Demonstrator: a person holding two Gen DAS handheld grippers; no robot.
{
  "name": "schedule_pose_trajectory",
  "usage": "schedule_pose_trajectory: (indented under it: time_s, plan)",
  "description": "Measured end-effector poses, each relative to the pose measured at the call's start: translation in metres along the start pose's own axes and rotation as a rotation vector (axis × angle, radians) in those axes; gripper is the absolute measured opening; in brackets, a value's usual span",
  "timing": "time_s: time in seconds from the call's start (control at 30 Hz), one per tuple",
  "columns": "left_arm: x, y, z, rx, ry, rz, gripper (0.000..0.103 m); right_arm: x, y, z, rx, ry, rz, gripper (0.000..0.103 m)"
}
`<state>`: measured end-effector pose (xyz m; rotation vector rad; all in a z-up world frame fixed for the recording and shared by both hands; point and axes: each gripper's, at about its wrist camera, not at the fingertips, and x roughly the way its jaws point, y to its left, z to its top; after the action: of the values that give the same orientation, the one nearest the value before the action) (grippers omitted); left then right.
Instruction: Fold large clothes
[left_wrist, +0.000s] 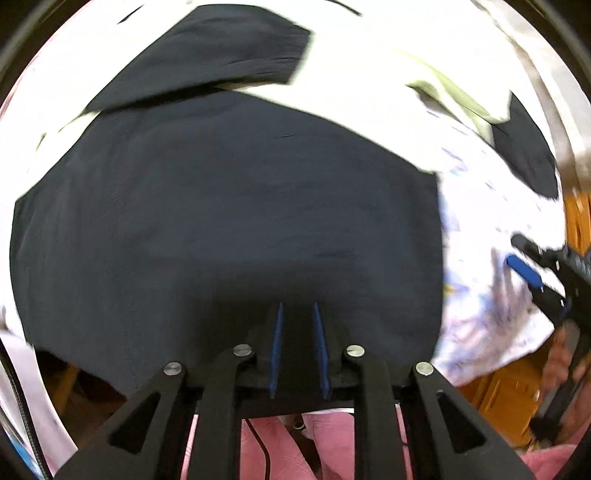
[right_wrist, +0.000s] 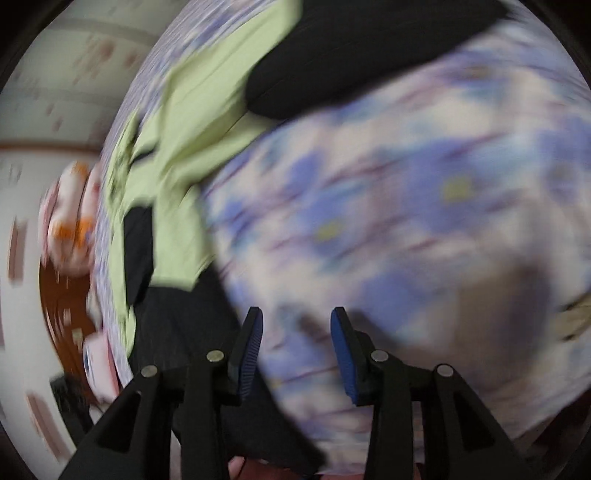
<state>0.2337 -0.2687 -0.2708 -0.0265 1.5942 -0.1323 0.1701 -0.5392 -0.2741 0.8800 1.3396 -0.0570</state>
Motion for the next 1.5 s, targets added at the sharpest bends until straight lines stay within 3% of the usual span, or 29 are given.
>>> schedule_pose_trajectory:
  time_s: [0.13,0.23,0.4,0.57,0.83,0.9,0.93,1.1,1.2,1.5]
  plan:
    - [0.002,-0.052,0.017,0.132,0.010,0.000,0.025,-0.030,-0.050,0.020,0.181,-0.122,-0.018,0.043]
    - [0.004,-0.094,0.027,0.219,0.012,-0.003,0.028,-0.043,-0.076,0.032,0.285,-0.207,0.022,0.043]
    - [0.002,-0.143,0.045,0.311,0.006,-0.032,0.039,-0.054,-0.100,0.064,0.360,-0.352,0.048,0.043]
    - [0.003,-0.169,0.063,0.369,-0.016,-0.014,0.041,-0.057,-0.115,0.099,0.428,-0.459,0.099,0.043]
    - [0.003,-0.139,0.088,0.331,-0.018,-0.039,0.042,-0.057,-0.125,0.129,0.480,-0.599,0.132,0.042]
    - [-0.001,-0.131,0.087,0.324,-0.028,-0.044,0.042,-0.057,-0.123,0.130,0.490,-0.633,0.122,0.022]
    - [-0.006,-0.117,0.084,0.321,-0.035,-0.053,0.042,-0.058,-0.122,0.128,0.494,-0.646,0.109,0.018]
    - [-0.010,-0.097,0.091,0.302,-0.072,-0.078,0.042,-0.067,-0.117,0.123,0.513,-0.701,0.145,0.008]
    - [-0.009,-0.081,0.099,0.267,-0.049,-0.054,0.051,-0.083,-0.094,0.115,0.469,-0.762,0.144,0.007]
    - [-0.026,-0.011,0.092,0.215,-0.053,-0.100,0.054,-0.124,0.011,0.084,0.327,-0.884,0.265,0.007]
